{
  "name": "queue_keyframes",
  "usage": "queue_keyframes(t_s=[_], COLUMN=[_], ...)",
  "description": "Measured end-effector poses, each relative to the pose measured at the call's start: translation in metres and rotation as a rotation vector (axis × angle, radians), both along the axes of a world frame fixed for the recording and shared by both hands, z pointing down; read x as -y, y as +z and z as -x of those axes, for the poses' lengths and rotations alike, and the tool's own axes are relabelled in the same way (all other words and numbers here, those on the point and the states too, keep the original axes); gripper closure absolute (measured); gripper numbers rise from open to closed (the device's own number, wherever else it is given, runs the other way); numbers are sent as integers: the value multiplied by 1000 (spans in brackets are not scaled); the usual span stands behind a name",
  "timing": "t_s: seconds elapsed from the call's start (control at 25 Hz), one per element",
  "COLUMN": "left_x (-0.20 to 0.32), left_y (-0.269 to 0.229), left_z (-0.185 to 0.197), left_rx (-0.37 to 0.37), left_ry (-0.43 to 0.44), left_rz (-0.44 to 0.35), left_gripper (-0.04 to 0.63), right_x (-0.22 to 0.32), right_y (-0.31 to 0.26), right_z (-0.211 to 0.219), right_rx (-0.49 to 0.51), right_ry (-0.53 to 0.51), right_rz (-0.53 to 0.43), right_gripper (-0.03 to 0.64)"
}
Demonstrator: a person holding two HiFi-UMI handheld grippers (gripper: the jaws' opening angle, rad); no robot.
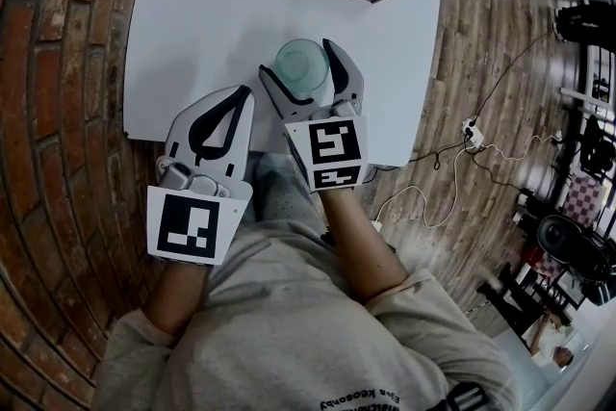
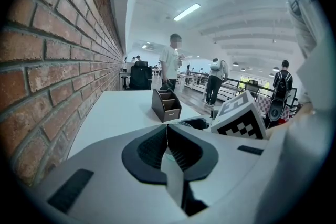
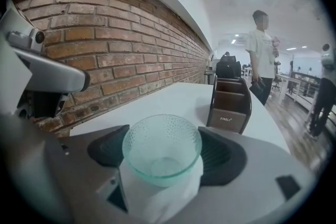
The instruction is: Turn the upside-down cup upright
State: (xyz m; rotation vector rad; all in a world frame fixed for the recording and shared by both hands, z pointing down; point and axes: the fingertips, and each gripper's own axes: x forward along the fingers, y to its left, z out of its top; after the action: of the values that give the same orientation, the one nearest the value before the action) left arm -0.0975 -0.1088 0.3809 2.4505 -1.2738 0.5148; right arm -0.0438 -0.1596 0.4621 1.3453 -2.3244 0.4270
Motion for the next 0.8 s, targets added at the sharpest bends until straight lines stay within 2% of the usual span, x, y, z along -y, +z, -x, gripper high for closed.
queue_keyframes(t_s=[0.16,0.8], left_x=[-2,0], left_y=[1,-16], left_z=[0,-7], left_rx=[2,-2], left_ry=[2,3], left_rz=[3,-24], left_gripper=[584,584], right_x=[0,2], right_y=[0,3], right_z=[2,-3], right_rx=[0,-4], right_ry=[-7,-1], right_rz=[-9,-16], right_gripper=[227,232])
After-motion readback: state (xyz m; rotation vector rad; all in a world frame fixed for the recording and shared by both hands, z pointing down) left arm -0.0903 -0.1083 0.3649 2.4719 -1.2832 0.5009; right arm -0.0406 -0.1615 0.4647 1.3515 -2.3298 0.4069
